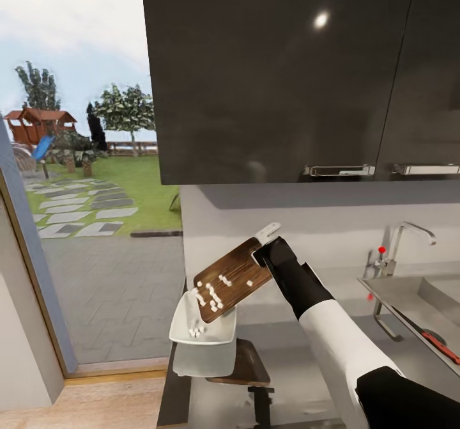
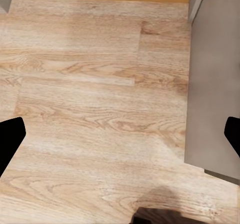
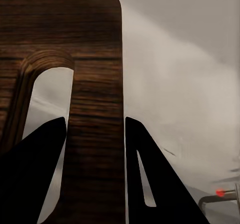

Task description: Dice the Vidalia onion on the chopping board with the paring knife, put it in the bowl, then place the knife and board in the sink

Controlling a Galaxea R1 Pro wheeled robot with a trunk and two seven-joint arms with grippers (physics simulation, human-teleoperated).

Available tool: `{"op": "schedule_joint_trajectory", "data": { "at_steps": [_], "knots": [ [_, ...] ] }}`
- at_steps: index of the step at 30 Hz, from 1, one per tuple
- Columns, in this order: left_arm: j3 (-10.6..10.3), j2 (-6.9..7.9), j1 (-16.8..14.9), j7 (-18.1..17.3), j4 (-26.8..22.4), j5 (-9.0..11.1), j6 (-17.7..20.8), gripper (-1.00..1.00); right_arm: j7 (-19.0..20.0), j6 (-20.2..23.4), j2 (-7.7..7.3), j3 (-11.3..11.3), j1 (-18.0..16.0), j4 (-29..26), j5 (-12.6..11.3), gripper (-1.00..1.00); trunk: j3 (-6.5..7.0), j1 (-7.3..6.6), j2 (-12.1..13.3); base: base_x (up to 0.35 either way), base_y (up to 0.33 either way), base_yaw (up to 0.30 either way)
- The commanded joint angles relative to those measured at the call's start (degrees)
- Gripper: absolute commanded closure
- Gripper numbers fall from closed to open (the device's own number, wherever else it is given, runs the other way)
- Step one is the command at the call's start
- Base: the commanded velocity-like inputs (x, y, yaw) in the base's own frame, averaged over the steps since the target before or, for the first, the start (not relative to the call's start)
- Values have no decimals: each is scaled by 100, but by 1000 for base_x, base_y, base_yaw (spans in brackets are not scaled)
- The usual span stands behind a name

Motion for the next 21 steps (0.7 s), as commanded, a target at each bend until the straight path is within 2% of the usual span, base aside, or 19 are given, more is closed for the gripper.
{"op": "schedule_joint_trajectory", "data": {
  "at_steps": [1, 21],
  "knots": [
    [-49, -2, -7, 4, 22, 42, -35, -100, 51, 22, 0, 4, -2, -5, 59, 100, -2, 2, -3, 0, 0, 0],
    [-49, -2, -7, 4, 22, 42, -35, -100, 43, 22, 0, 4, -2, -5, 64, 100, -2, 2, -3, 3, 0, 0]
  ]
}}
